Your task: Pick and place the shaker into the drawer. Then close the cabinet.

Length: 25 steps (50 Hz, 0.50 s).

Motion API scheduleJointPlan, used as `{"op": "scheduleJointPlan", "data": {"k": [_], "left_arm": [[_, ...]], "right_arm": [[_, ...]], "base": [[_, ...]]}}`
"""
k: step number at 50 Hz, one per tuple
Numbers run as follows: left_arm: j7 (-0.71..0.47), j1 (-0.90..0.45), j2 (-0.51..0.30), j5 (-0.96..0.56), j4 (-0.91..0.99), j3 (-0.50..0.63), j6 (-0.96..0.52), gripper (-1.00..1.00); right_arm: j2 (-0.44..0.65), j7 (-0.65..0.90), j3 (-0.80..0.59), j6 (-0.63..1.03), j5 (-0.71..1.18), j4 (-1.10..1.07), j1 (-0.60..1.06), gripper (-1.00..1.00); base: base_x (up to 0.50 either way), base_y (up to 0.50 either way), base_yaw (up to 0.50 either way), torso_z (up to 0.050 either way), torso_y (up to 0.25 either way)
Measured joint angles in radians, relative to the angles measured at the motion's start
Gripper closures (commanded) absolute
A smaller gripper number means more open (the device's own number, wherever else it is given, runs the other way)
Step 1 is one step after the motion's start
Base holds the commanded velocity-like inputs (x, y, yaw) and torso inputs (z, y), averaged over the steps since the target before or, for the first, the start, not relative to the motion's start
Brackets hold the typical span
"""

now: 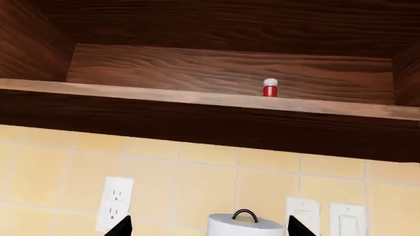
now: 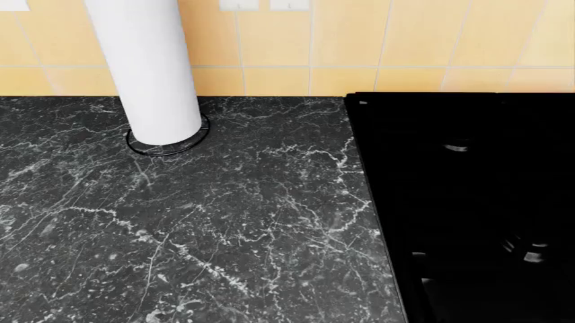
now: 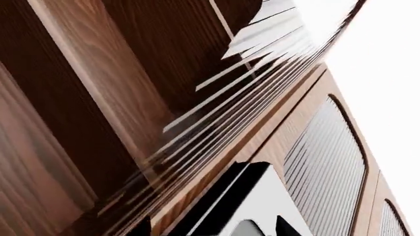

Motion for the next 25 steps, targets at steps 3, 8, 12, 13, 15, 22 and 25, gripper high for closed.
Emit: {"op": "scheduleJointPlan", "data": {"k": [3,8,12,13,15,22,25], "left_arm": [[-0.006,0.054,0.008,-0.037,0.027,-0.069,-0.011,-1.00],[-0.012,0.150,0.024,-0.099,0.069,-0.191,-0.028,-1.00],[-0.004,0.231,0.044,-0.139,0.099,-0.290,-0.038,-1.00],[0.000,0.253,0.051,-0.146,0.106,-0.313,-0.039,-1.00],[0.015,0.296,0.067,-0.151,0.121,-0.356,-0.041,-1.00],[0.092,0.443,0.137,-0.125,0.163,-0.464,-0.033,-1.00],[0.120,0.494,0.164,-0.110,0.175,-0.494,-0.029,-1.00]], "right_arm": [[0.006,0.089,-0.129,-0.056,0.067,0.036,0.000,-1.00],[0.002,0.307,-0.349,-0.109,0.232,0.111,0.000,-1.00],[-0.012,0.428,-0.514,-0.120,0.372,0.167,0.000,-1.00],[-0.016,0.447,-0.550,-0.120,0.403,0.179,0.000,-1.00],[-0.024,0.471,-0.615,-0.118,0.456,0.200,0.000,-1.00],[-0.050,0.466,-0.771,-0.104,0.556,0.257,0.000,-1.00],[-0.057,0.441,-0.812,-0.104,0.576,0.280,0.000,-1.00]], "base": [[0.00,0.00,0.00,0.000,0.000],[0.00,0.00,0.00,0.000,0.000],[0.00,0.00,0.00,0.000,0.000],[0.01,0.00,0.00,0.000,0.000],[0.01,0.00,0.00,0.000,0.000],[0.00,0.00,0.00,0.000,0.000],[0.01,0.00,0.00,0.000,0.000]]}}
